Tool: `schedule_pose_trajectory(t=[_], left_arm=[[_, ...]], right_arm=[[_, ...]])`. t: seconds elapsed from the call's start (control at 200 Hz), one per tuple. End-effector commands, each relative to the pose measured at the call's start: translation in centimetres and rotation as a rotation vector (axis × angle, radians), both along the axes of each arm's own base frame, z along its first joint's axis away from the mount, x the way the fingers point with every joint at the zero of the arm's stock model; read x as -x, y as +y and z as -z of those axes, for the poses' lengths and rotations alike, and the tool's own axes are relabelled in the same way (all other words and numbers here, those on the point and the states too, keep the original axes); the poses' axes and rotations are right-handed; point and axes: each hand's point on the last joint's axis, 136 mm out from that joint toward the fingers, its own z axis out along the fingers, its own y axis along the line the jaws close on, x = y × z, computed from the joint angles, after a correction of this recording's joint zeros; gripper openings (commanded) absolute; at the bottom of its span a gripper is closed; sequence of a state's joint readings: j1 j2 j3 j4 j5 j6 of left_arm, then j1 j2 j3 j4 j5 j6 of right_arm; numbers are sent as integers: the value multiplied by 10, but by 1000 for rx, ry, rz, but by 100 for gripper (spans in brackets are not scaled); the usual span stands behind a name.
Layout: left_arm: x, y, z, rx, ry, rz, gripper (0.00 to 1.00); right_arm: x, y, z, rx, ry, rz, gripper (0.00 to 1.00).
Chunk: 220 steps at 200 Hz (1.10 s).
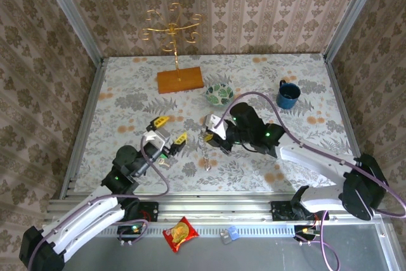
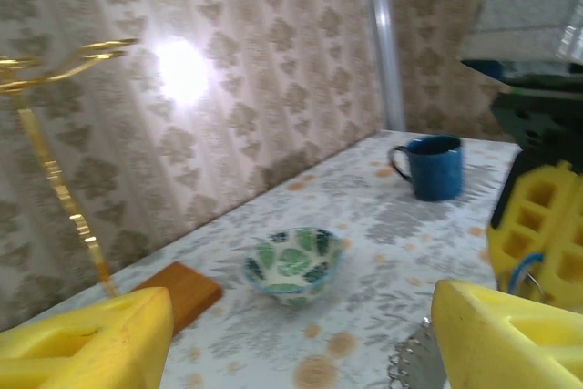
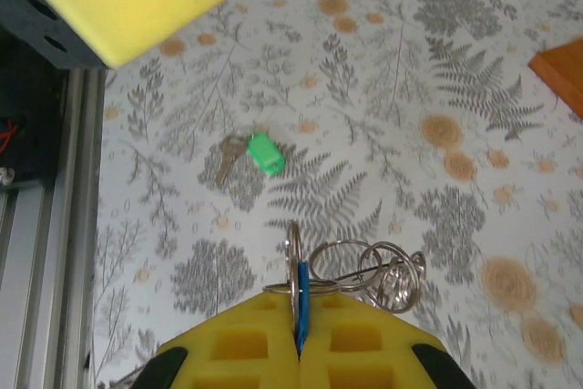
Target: Put the keys on the keyring
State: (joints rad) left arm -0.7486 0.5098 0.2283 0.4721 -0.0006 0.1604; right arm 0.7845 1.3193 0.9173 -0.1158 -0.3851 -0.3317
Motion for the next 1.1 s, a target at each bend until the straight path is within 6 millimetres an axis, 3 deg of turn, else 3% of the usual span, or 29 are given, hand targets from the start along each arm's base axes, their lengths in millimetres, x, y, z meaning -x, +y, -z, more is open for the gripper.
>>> schedule_pose_trajectory(t=[0.0,0.1,0.205,0.32,0.52,0.785,1.095], left_arm=[[-21,33,-4,55,39,-208,76],[-27,46,-7,64,65,-280,76],[-30,50,-7,58,91,-298,76],[-32,52,-2,59,123,-309,76],[-37,54,7,50,160,-326,76],[-39,54,14,39,187,-333,76],[-41,51,16,20,200,-322,76]], right_arm=[[-14,40,-45,-163,-53,-16,0],[-25,61,-44,-208,-20,9,0],[-39,56,-24,-178,-10,91,0],[-49,31,14,-83,37,161,0],[-43,-25,78,223,58,177,0],[-34,-88,124,604,11,145,0],[-31,-123,148,838,-19,103,3]])
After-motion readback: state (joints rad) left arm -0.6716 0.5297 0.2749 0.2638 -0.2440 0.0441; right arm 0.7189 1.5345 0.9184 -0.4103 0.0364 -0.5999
